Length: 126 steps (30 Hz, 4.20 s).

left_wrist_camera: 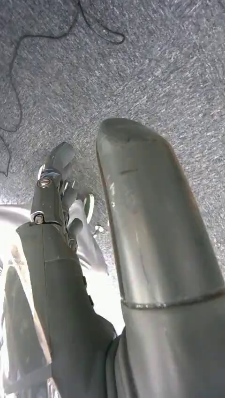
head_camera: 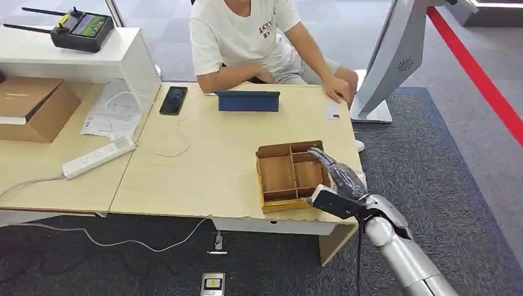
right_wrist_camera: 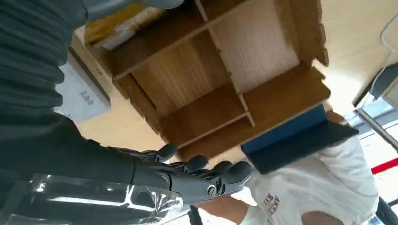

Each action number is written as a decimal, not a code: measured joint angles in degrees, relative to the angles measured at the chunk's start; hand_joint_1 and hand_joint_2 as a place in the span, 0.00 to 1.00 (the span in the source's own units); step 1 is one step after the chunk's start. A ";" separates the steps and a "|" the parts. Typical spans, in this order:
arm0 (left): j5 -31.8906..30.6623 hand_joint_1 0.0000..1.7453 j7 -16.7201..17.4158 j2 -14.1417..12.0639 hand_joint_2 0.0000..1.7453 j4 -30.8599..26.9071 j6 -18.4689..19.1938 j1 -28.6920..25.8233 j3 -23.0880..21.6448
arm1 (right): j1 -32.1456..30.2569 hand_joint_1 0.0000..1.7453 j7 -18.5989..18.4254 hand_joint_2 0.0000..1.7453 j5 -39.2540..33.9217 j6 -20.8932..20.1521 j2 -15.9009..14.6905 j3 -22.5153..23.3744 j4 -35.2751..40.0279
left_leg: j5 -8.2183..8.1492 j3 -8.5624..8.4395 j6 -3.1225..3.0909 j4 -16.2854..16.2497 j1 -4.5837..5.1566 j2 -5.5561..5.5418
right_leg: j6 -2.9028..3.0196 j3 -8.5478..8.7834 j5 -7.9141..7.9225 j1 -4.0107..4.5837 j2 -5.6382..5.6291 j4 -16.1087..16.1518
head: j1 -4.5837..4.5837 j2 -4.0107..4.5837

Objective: Pass the card to the sensor for recognition and then transmit it.

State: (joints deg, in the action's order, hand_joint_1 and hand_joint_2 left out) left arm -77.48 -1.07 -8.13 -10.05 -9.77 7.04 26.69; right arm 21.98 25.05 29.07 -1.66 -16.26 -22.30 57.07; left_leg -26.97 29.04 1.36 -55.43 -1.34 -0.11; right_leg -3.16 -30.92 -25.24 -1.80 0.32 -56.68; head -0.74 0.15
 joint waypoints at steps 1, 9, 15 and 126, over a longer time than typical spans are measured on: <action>0.00 0.00 0.13 -0.04 0.00 0.00 0.00 0.02 0.00 | -0.54 0.00 -0.31 1.00 -0.02 -0.55 -0.02 -0.20 0.31 | 0.00 0.01 0.00 0.00 0.00 0.00 | 0.00 0.00 -0.01 0.00 0.00 0.00 | 0.02 0.00; 0.02 0.00 0.31 -0.37 0.00 0.00 0.09 0.02 0.00 | -4.02 0.00 -2.95 1.00 -1.16 -3.52 -1.42 -1.99 3.50 | 0.00 0.01 0.00 0.00 0.00 0.00 | 0.01 -0.01 -0.02 0.00 0.00 0.00 | 0.00 0.00; -0.04 0.00 0.24 -0.63 0.00 0.00 0.04 0.02 0.00 | -5.03 0.00 -4.21 1.00 -1.46 -4.06 -2.84 -3.67 5.88 | 0.00 0.00 0.00 0.00 0.00 0.01 | 0.01 -0.01 -0.01 0.00 0.00 0.00 | -0.02 0.00; -0.44 0.00 -0.26 -1.18 0.00 0.00 -1.22 0.09 -1.36 | -0.08 1.00 -7.52 1.00 21.46 26.25 -0.35 -12.02 -11.23 | 0.00 0.02 0.00 0.00 0.00 0.00 | 0.01 -0.01 -0.01 0.00 0.00 0.00 | 0.00 0.00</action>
State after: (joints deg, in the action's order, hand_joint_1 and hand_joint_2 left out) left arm -77.92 -1.33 -9.31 -10.05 -10.99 7.13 25.33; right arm 21.90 17.53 50.53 24.59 -16.61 -34.32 45.83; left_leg -26.97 29.06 1.35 -55.42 -1.34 -0.11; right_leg -3.15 -30.93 -25.25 -1.80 0.32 -56.68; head -0.74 0.15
